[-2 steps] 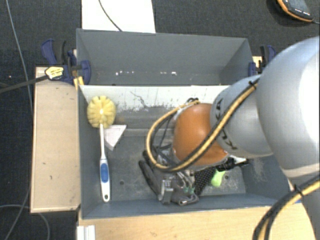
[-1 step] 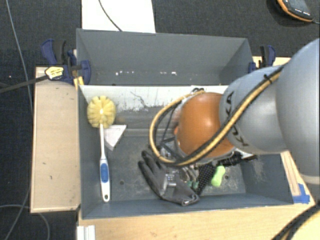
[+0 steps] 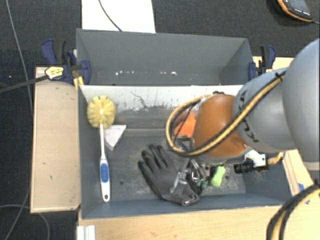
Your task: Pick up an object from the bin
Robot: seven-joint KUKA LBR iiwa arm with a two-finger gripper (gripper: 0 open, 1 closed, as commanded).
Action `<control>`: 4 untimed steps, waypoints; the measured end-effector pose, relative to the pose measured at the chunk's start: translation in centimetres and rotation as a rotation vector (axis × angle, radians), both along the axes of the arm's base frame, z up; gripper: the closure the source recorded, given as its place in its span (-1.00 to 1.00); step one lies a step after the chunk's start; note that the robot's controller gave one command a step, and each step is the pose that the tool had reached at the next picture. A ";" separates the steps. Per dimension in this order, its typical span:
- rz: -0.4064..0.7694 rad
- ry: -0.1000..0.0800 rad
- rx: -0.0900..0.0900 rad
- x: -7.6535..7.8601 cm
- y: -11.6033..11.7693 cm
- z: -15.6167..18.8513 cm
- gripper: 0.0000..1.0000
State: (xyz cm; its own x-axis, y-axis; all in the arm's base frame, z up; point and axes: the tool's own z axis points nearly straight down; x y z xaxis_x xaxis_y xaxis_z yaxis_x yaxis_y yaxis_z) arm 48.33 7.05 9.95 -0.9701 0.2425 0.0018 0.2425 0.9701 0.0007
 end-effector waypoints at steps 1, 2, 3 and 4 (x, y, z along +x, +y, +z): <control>0.102 -0.008 0.001 -0.7 4.1 -2.9 -1.00; 0.080 0.001 0.000 -0.5 0.0 -2.9 1.00; 0.080 0.001 0.000 -0.5 0.0 -2.9 1.00; 0.079 0.000 0.000 -0.6 -0.1 -2.4 1.00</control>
Offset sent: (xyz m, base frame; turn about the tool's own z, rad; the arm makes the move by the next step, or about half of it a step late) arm -0.0055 0.0001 -0.0295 -0.0847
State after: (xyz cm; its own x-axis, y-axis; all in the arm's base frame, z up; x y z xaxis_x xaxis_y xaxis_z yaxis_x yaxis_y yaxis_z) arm 47.74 7.00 7.55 -0.9863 0.1651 0.0020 0.1651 0.9863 0.0005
